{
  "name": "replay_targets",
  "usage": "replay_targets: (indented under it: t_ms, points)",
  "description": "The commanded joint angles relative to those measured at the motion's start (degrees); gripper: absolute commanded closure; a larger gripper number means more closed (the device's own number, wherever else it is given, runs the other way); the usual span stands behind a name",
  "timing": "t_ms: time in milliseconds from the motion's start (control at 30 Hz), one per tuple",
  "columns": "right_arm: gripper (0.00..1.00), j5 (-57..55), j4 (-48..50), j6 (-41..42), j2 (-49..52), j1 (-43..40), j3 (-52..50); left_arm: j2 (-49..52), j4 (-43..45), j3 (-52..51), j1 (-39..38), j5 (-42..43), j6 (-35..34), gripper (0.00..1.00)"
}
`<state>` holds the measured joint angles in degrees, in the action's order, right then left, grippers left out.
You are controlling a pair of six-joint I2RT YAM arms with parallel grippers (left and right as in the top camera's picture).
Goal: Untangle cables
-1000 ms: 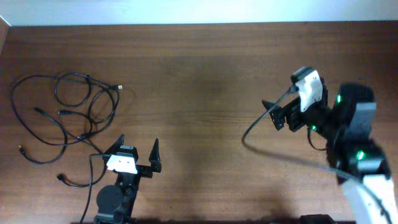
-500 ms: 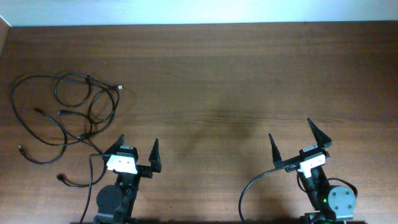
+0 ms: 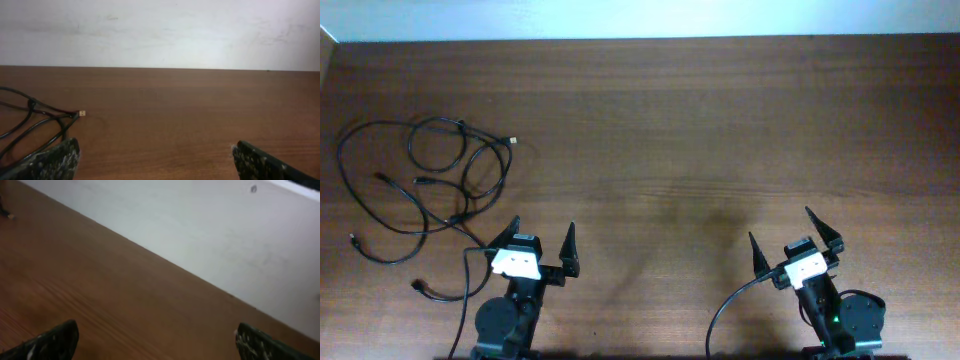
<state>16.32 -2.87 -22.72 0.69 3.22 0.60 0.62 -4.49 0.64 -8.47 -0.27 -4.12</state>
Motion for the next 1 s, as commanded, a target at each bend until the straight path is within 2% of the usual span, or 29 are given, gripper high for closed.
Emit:
replay_targets:
  t_ms: [0,67,200,700,967]
  points:
    - [0.01,-5.7,-0.9,2.3,-0.5,0.5,-0.3,-0.3,-0.3,-0.1,0.4,0.0,0.7,0.01]
    - [0.01,-12.0,-1.7,11.6,-0.5,0.5,-0.3,-0.3,-0.3,-0.1,0.4,0.0,0.7,0.01]
    - [0.01,-14.2,-1.9,17.2,-0.5,0.5,-0.3,-0.3,-0.3,-0.1,0.4,0.0,0.7,0.01]
    - [0.01,-13.6,-1.4,17.2,-0.5,0.3,-0.3,-0.3,-0.3,-0.1,0.4,0.0,0.7,0.01]
    - [0.01,-13.6,-1.4,17.2,-0.5,-3.9,-0.3,-0.3,-0.3,-0.1,0.4,0.0,0.7,0.01]
